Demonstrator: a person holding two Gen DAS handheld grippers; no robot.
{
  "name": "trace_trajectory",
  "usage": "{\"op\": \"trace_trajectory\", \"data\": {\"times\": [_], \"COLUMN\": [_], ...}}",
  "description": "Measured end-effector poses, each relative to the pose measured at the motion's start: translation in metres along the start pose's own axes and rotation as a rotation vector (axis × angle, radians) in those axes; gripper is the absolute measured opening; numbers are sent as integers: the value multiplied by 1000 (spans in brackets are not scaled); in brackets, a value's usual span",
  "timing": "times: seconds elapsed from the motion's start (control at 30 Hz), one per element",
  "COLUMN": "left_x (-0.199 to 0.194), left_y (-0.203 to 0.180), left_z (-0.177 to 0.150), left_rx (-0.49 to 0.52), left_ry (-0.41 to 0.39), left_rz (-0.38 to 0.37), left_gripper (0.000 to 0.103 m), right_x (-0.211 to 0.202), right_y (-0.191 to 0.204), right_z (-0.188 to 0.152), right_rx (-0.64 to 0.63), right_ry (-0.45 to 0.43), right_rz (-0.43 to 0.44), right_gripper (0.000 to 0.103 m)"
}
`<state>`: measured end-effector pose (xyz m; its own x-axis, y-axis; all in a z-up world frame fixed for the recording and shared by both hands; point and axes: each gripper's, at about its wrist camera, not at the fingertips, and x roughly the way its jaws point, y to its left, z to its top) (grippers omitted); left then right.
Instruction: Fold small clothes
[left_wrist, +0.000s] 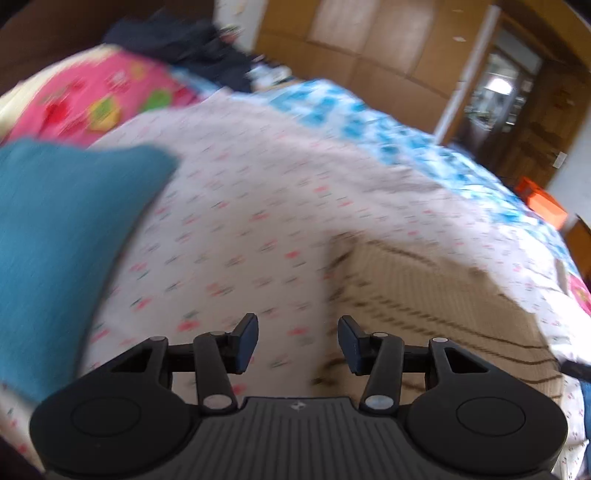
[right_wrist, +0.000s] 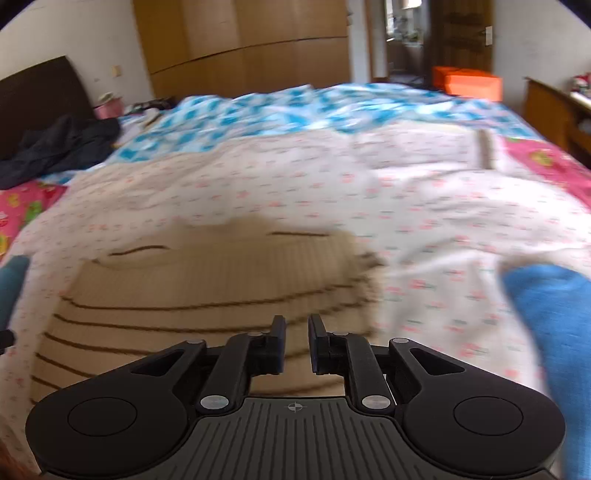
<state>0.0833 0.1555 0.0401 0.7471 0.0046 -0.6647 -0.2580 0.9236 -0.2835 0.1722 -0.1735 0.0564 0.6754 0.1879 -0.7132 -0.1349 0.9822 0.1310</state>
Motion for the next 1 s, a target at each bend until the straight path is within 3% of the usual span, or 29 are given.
{"op": "trace_trajectory", "data": {"times": [0.13, 0.23, 0.33, 0.4, 0.43, 0.57, 0.87, 1.0], "left_x": [15, 34, 43, 46, 47, 47, 32, 41], "left_y": [-34, -41, -40, -37, -36, -33, -26, -29], "left_z": [2, -3, -19, -25, -25, -21, -17, -17], "left_rx": [64, 42, 97, 138, 132, 102, 64, 89], "left_ry": [-19, -6, -13, -18, -20, -44, -140, -104], "left_rz": [-39, -43, -6, 23, 21, 9, -5, 10], "left_gripper": [54, 54, 54, 60, 61, 61, 62, 64], "right_x": [43, 73, 94, 104, 106, 102, 77, 109], "right_y": [42, 65, 79, 86, 88, 90, 81, 84], "right_z": [16, 24, 24, 22, 20, 21, 51, 44], "right_rx": [-48, -55, -67, -99, -105, -112, 34, 21], "right_ry": [28, 73, 99, 93, 89, 67, -95, -33], "right_rz": [78, 127, 123, 89, 75, 67, 95, 43], "right_gripper": [19, 31, 34, 34, 32, 6, 4, 4]}}
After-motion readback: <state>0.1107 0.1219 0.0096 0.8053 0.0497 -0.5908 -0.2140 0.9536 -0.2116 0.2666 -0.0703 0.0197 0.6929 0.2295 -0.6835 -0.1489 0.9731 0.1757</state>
